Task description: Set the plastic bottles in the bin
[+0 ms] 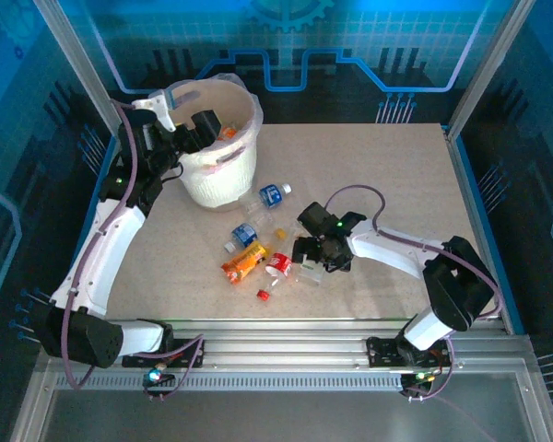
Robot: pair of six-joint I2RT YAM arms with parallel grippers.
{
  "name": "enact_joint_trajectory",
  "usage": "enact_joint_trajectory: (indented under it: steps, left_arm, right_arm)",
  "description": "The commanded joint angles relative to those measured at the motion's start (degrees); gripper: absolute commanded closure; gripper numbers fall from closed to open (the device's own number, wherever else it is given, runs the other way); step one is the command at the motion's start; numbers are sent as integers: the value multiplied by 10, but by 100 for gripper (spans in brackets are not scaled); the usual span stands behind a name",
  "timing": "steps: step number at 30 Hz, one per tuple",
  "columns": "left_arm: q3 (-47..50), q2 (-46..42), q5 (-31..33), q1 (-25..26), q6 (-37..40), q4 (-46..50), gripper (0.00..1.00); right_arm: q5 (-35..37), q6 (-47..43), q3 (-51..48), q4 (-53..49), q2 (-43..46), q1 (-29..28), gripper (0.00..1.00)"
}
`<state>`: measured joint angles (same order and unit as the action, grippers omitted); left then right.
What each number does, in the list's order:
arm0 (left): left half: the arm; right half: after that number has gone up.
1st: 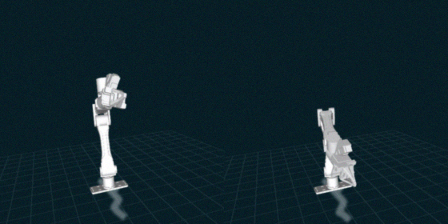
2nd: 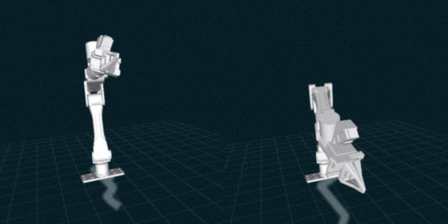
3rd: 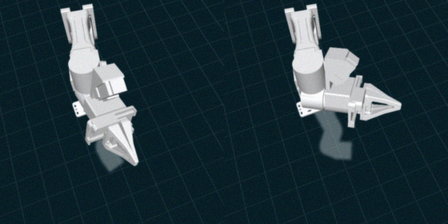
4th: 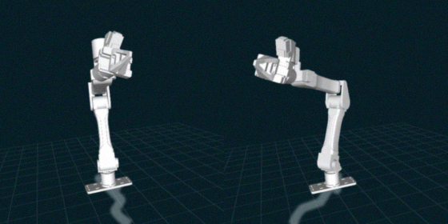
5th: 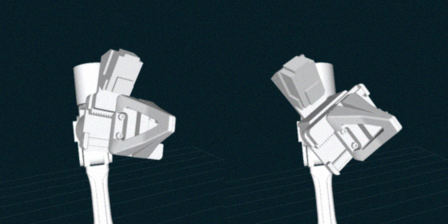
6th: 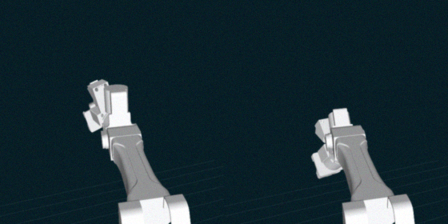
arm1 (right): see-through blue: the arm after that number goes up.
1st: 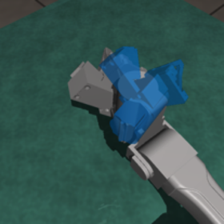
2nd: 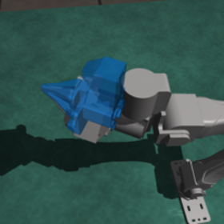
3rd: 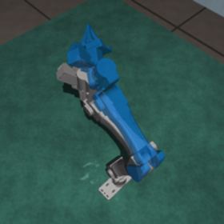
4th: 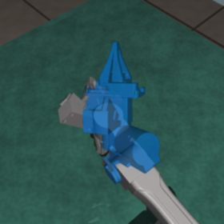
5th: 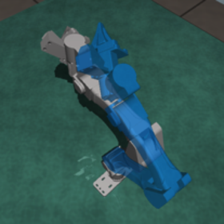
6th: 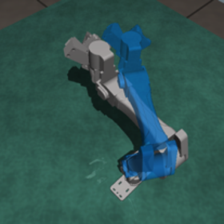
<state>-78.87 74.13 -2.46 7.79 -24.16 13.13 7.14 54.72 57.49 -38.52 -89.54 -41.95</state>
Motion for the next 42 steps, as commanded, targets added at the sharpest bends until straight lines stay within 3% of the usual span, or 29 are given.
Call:
enact_joint_trajectory:
  steps: [1,17,42]
  left_arm:
    - [9,-15,-8,5,-12,-20,1]
    - [23,-33,2,5,-17,-29,1]
    - [28,-22,-4,6,-25,-38,1]
  right_arm:
    - [24,-22,-13,-37,24,15,0]
    - [-10,-35,-19,-20,79,13,0]
    - [13,-19,-22,20,-18,10,0]
